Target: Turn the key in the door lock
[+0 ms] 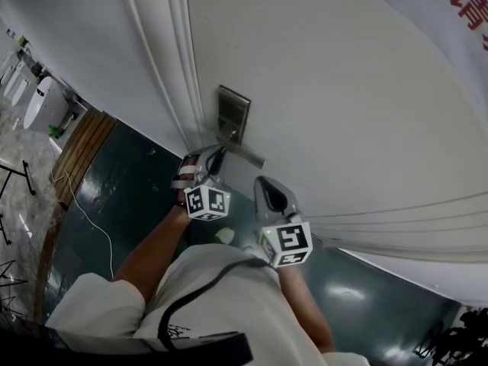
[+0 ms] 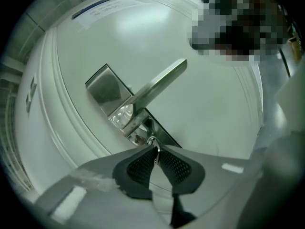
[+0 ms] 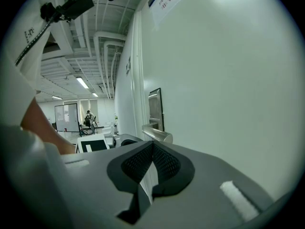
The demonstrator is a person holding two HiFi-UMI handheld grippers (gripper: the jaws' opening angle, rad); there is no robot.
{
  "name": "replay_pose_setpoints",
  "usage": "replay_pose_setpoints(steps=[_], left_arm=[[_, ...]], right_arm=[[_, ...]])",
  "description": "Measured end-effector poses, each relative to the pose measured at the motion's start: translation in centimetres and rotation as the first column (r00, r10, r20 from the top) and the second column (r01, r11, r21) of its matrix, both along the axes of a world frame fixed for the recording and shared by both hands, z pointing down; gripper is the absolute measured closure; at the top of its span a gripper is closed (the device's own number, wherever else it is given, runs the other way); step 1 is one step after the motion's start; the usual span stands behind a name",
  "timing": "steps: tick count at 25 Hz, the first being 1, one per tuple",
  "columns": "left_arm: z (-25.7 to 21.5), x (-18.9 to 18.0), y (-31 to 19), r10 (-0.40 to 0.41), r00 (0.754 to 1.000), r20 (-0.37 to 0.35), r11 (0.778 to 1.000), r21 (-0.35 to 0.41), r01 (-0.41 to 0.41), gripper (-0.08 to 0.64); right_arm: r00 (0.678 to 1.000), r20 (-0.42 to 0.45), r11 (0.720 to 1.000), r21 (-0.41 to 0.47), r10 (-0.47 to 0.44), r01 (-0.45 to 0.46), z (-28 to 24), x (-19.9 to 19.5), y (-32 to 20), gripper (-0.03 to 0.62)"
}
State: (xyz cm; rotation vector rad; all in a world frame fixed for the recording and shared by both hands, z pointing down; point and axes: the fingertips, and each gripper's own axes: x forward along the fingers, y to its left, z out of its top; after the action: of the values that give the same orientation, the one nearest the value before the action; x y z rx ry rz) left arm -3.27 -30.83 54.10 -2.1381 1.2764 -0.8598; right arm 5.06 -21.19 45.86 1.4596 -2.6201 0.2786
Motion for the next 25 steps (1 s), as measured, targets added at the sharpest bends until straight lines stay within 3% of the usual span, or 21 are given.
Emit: replay_pose_setpoints(steps=[7, 12, 25], left_arm=[[0.1, -0.2, -0.2, -0.053, 0.98, -0.191, 0.993, -0.116, 0.031, 0.529], [0.2, -0.3, -0.2, -0.07, 0.965, -0.252, 0.986, -0.165, 0.029, 0.529], [0.0, -0.5, -0.3, -0.157, 0.871, -0.466, 0.949, -0.315, 0.002, 0.528]], right_arm=[[1.0, 0.001, 1.0, 0.006, -0.001, 0.001, -0.4, 0.0, 0.3, 0.584], [1.0, 0.002, 1.0, 0.012, 0.019, -0.019, -0.5, 0.5, 0.6, 0.584], [0.999, 0.009, 0.999, 0.011, 0.045, -0.045, -0.6, 0.9, 1.4, 0.584]])
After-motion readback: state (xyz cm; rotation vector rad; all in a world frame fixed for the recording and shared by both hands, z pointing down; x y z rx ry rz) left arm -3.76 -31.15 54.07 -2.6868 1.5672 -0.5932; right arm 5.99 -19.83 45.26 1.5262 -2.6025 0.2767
